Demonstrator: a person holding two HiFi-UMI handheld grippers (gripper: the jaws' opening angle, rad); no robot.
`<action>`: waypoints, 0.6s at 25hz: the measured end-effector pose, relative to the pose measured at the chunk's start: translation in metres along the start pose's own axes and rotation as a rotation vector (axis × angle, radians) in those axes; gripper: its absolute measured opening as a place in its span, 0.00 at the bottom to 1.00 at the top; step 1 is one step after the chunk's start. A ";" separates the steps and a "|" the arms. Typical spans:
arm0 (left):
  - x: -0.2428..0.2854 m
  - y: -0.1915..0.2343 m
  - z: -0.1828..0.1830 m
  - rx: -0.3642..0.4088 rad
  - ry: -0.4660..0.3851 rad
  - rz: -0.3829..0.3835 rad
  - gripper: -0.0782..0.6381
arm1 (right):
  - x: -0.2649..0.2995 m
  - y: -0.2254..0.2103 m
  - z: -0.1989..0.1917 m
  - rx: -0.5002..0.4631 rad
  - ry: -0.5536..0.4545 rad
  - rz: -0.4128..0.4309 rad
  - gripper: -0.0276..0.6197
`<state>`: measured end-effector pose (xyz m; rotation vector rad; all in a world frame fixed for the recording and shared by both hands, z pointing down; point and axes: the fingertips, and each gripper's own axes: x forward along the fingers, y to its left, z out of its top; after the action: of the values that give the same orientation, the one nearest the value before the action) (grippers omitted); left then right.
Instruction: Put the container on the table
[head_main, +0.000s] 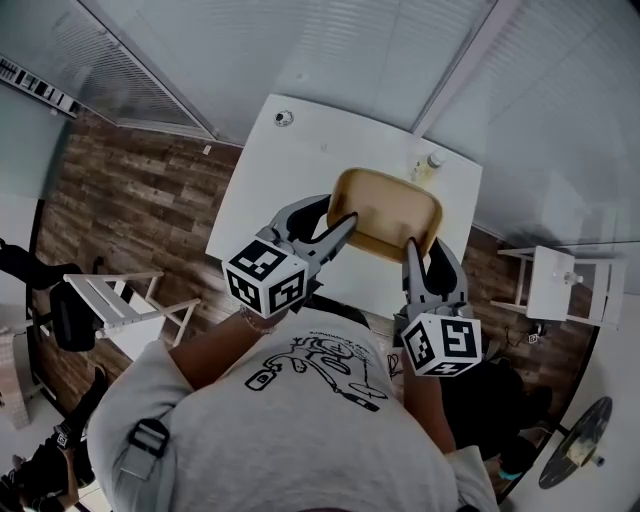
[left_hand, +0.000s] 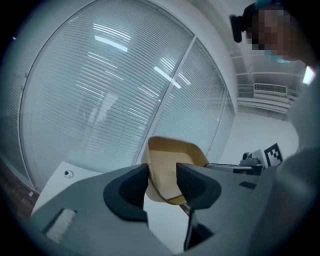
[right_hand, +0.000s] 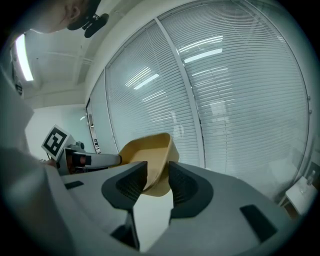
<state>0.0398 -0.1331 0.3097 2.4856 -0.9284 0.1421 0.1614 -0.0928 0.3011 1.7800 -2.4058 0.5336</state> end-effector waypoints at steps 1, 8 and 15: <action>-0.002 0.004 0.003 -0.001 -0.002 0.000 0.35 | 0.003 0.004 0.001 0.000 0.001 -0.001 0.23; -0.009 0.028 0.011 -0.007 -0.001 -0.009 0.35 | 0.023 0.020 0.005 -0.004 -0.004 -0.009 0.23; -0.009 0.035 0.002 -0.019 0.025 -0.017 0.35 | 0.027 0.022 -0.006 0.006 0.023 -0.021 0.23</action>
<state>0.0104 -0.1518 0.3203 2.4681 -0.8938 0.1570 0.1315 -0.1097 0.3102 1.7897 -2.3705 0.5564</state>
